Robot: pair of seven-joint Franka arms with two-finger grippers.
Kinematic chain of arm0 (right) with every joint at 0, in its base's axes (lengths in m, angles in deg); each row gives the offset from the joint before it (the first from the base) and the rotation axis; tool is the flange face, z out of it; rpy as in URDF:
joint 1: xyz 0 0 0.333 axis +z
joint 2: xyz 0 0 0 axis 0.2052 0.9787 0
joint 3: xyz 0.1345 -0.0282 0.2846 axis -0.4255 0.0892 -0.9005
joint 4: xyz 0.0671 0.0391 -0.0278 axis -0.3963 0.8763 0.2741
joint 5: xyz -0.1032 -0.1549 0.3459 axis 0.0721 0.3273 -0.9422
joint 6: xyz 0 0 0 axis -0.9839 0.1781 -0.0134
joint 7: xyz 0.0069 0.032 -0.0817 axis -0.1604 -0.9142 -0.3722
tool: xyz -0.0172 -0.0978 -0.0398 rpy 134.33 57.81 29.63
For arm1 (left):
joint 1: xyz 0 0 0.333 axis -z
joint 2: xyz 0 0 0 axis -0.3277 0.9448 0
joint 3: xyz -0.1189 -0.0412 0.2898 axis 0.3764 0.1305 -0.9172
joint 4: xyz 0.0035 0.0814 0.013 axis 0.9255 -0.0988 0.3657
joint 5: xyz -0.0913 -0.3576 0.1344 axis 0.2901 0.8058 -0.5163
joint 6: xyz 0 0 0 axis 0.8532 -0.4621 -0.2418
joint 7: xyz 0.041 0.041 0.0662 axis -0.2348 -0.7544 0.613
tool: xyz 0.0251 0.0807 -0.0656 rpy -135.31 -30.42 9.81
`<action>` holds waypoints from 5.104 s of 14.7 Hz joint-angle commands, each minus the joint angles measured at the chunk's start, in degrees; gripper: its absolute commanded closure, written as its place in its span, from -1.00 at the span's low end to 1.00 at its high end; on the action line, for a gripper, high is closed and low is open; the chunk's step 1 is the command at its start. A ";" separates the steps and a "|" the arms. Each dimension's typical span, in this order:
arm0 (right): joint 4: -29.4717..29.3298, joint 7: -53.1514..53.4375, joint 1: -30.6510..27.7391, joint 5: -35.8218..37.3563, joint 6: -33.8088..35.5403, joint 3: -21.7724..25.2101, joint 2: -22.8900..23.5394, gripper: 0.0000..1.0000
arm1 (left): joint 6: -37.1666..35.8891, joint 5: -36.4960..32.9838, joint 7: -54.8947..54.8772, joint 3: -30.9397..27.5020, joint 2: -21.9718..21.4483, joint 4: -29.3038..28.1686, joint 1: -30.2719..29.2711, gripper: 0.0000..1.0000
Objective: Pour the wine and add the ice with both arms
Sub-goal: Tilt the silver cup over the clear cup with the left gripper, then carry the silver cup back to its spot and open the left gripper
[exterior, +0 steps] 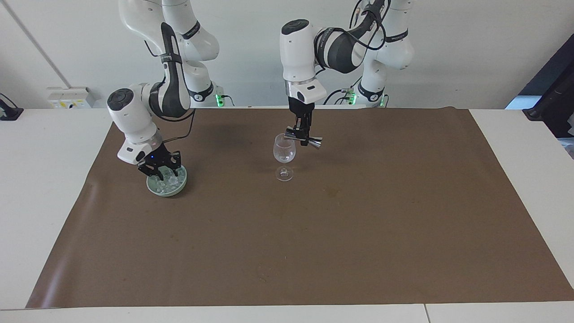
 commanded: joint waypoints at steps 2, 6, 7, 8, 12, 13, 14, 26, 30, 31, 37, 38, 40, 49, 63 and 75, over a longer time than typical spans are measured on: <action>1.45 -1.36 -0.30 -1.12 -1.19 -0.38 -1.22 -0.03 | -2.05 -1.68 1.26 -0.54 -0.61 0.55 1.04 1.00; 1.45 -0.13 -0.03 -1.12 -1.19 -0.38 -1.22 -0.03 | -2.05 1.99 1.53 -0.62 -0.61 0.55 0.43 1.00; 1.45 -0.22 -0.03 -1.12 -1.19 -0.38 -1.22 -0.03 | -2.05 3.75 1.09 -0.89 -0.87 0.55 0.08 1.00; 1.45 -0.22 -0.03 -1.12 -1.19 -0.38 -1.22 -0.03 | -1.88 5.51 0.91 -0.98 -1.65 0.47 -0.71 1.00; 1.36 0.92 0.06 -1.12 -2.50 -0.47 -1.04 -0.01 | -0.65 16.39 -2.41 -0.98 -2.89 0.46 -7.03 1.00; 1.28 1.80 0.49 -1.12 -3.12 -0.56 -0.95 -0.01 | -0.30 20.34 -5.82 -0.98 -2.89 0.46 -9.31 1.00; 1.19 2.94 1.72 -1.12 -3.13 -0.47 -0.87 -0.01 | -0.29 25.34 -10.99 -1.06 -2.89 0.46 -12.20 1.00; 0.84 3.91 1.11 -1.12 -2.42 -0.38 -0.78 -0.01 | -1.85 69.67 -56.45 -1.24 -2.47 -9.99 -42.43 1.00; 1.01 3.91 1.20 -1.12 -2.25 -0.38 -0.86 -0.01 | -10.82 77.77 -70.53 -1.15 3.51 -9.47 -53.60 1.00; 1.10 4.09 1.20 -1.12 -2.25 -0.38 -0.95 -0.01 | -13.54 79.08 -73.07 -1.15 5.35 -8.51 -55.80 1.00; 1.36 3.91 0.67 -1.12 -2.34 -0.38 -1.04 0.02 | -23.22 83.22 -83.36 -0.98 16.08 -3.32 -65.57 1.00; 1.54 3.91 0.67 -1.12 -2.34 -0.38 -1.13 0.03 | -22.97 84.53 -83.64 -1.15 16.27 -3.14 -66.19 1.00; 1.63 3.91 0.67 -1.12 -2.34 -0.38 -1.13 0.03 | -22.88 85.86 -83.64 -1.15 17.75 -3.05 -67.68 1.00; 2.16 3.83 0.67 -1.12 -2.51 -0.38 -1.22 0.13 | -22.27 92.28 -83.29 -1.15 21.02 -6.12 -71.55 1.00; 1.63 3.56 0.50 -1.12 -1.64 -0.38 -1.22 0.64 | -20.95 92.10 -83.37 -1.33 19.87 -9.99 -72.08 0.88; -17.86 7.06 2.42 -1.03 26.90 -1.17 -4.99 0.65 | -21.21 79.22 -83.46 -1.33 19.79 -4.83 -75.77 -1.00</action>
